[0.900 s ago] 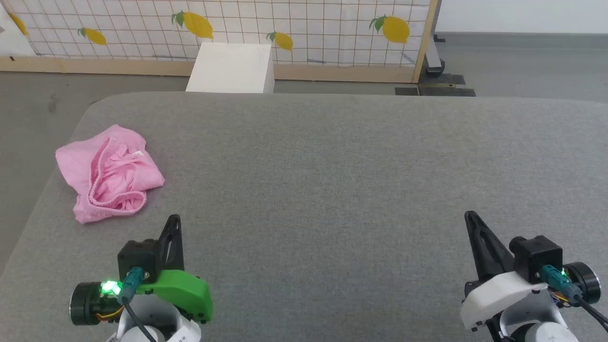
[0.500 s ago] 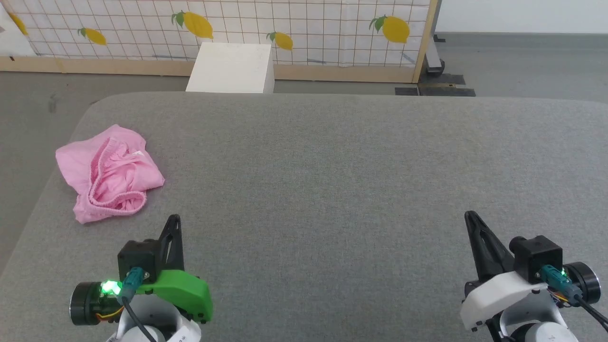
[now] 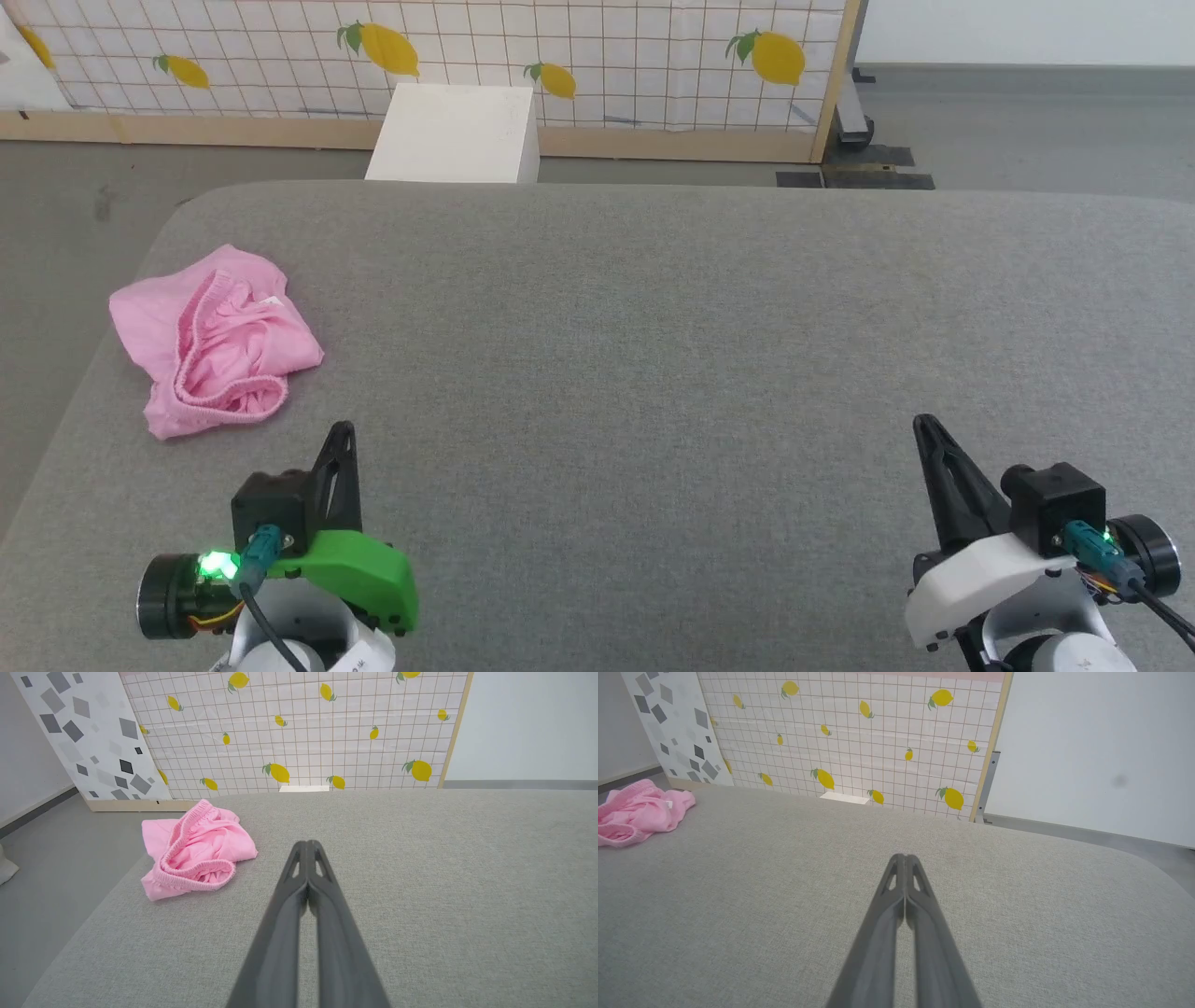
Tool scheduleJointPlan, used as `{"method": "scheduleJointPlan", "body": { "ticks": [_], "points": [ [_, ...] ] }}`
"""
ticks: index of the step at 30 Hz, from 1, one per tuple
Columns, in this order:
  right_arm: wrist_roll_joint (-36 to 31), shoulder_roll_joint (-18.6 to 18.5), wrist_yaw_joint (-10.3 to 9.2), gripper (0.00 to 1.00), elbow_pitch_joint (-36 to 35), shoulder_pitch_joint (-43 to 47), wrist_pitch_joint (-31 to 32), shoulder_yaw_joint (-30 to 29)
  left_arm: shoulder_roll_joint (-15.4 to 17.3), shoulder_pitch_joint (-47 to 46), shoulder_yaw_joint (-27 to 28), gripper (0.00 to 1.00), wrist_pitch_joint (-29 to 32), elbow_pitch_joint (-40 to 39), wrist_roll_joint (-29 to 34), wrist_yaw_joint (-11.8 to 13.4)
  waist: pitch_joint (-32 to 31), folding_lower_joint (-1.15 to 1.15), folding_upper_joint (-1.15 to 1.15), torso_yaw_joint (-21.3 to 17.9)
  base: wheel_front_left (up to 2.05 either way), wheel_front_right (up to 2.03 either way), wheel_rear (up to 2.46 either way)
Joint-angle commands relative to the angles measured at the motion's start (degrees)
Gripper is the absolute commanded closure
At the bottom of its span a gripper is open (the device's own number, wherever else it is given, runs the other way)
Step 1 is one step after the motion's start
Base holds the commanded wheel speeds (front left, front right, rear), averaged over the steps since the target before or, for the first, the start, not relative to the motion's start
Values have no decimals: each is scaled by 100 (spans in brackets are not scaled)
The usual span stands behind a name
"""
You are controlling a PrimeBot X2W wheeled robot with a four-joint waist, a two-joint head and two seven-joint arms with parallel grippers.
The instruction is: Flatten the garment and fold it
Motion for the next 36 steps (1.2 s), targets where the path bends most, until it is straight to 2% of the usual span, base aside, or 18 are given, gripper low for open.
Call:
{"method": "scheduleJointPlan", "body": {
  "ticks": [1, 13, 14, 36],
  "points": [
    [-36, 18, -10, 100, -30, -107, 1, 8, -27, 65, 14, 100, 8, -16, 74, -5, 0, 0, 0, 0, 0, 0, 0],
    [1, -1, 0, 100, 1, 1, 0, -1, 1, 0, -2, 100, 0, 1, -2, 0, 0, 0, 0, 0, 0, 0, 0],
    [1, -2, 0, 0, 3, 3, 0, -1, 1, 0, -5, 0, 0, 1, -11, 0, 0, 0, 0, 0, 0, 0, 0],
    [-52, -17, -2, 0, -1, -18, -30, -11, 22, 15, -16, 0, 7, 4, -38, -2, 7, 0, 0, 5, 0, 0, 0]
  ]
}}
